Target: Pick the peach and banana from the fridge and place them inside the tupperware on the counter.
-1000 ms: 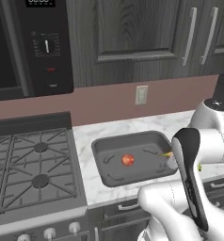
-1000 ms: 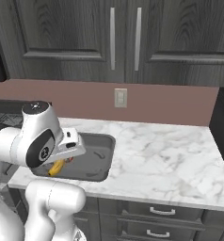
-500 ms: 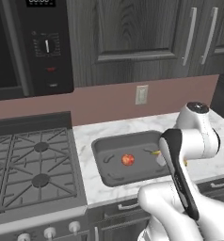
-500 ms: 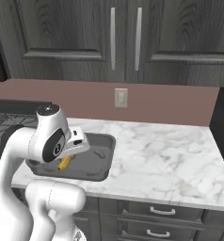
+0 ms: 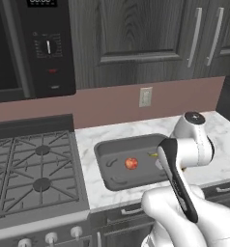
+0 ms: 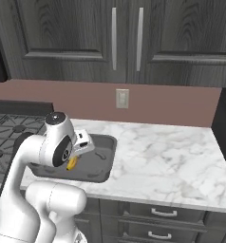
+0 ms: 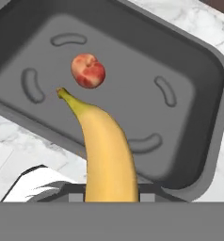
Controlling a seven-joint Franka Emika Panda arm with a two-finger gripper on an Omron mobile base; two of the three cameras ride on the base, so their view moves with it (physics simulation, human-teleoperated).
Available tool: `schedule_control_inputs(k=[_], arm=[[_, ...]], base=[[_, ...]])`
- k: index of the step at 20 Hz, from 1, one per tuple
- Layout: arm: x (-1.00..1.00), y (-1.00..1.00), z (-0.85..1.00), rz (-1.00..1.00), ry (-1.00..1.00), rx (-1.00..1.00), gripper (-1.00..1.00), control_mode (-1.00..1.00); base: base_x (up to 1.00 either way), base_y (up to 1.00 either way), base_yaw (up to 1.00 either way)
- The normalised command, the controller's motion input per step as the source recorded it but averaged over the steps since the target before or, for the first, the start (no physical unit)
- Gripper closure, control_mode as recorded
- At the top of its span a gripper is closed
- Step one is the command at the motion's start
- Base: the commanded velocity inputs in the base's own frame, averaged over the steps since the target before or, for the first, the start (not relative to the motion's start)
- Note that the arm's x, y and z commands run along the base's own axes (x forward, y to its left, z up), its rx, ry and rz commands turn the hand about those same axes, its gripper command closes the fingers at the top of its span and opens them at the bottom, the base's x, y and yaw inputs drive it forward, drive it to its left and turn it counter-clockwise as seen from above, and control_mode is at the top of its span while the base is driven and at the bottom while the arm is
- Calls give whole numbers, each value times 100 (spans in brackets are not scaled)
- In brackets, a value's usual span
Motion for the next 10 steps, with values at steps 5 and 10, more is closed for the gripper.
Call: schedule_control_inputs(k=[5, 10], arm=[[38, 1, -16, 0, -4, 0, 100, -100], [43, 0, -15, 0, 0, 0, 100, -100]], base=[[0, 0, 0], [0, 0, 0]])
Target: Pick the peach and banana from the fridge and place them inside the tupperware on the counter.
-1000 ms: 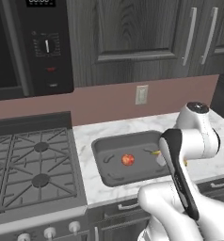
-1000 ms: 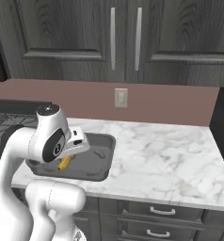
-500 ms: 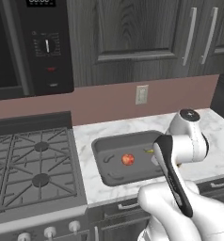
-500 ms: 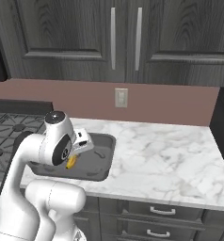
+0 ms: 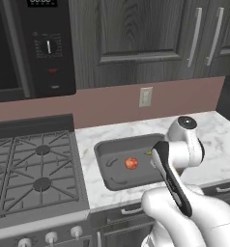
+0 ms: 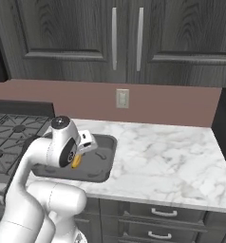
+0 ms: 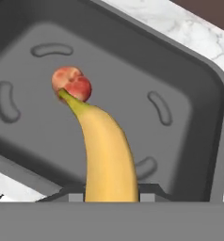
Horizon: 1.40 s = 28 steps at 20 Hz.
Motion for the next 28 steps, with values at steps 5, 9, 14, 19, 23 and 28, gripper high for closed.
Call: schedule_control_inputs(k=[5, 9, 14, 19, 23, 28], arm=[[44, 0, -12, 0, 0, 0, 100, -100], [42, 0, -17, 0, 0, 0, 100, -100], [38, 0, -24, 1, 0, 0, 100, -100], [19, 1, -36, 0, 0, 0, 100, -100], [2, 3, -53, 0, 0, 0, 100, -100], [11, 2, -36, 0, 0, 0, 100, -100]], base=[[0, 0, 0], [0, 0, 0], [0, 0, 0], [0, 0, 0], [0, 0, 0], [0, 0, 0]])
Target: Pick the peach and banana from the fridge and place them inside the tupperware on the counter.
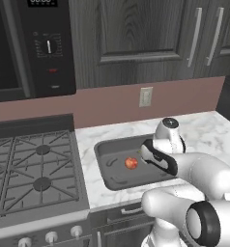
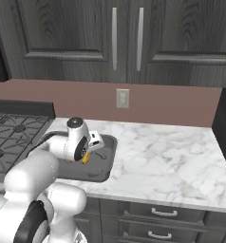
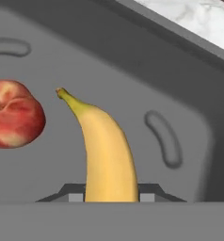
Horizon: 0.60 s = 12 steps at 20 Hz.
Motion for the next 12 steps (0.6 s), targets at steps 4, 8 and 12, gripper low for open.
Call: schedule_control_inputs(k=[4, 8, 12], arm=[[15, 7, -22, 0, -2, -1, 100, -100], [7, 14, -33, 0, 0, -3, -100, -100], [2, 16, -39, 0, 0, -2, -100, -100]], base=[[0, 0, 0], [0, 0, 0], [0, 0, 0]])
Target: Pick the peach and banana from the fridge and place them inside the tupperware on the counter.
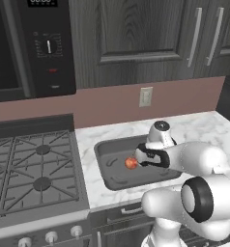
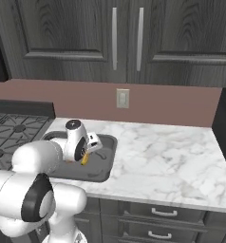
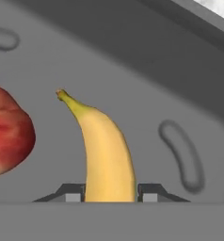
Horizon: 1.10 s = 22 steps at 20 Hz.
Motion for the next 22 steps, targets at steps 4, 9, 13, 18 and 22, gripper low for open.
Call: schedule_control_inputs(k=[4, 9, 13, 18, 22], arm=[[1, 8, -13, 0, -1, -3, -100, -100], [0, 0, 5, 0, -6, -2, -100, -100], [-23, -8, 54, 0, -4, 0, -100, -100], [-76, -24, 76, -1, -3, 0, -100, -100], [-93, -41, 88, -3, -13, 0, -100, -100]], base=[[0, 0, 0], [0, 0, 0], [0, 0, 0], [0, 0, 0], [0, 0, 0]])
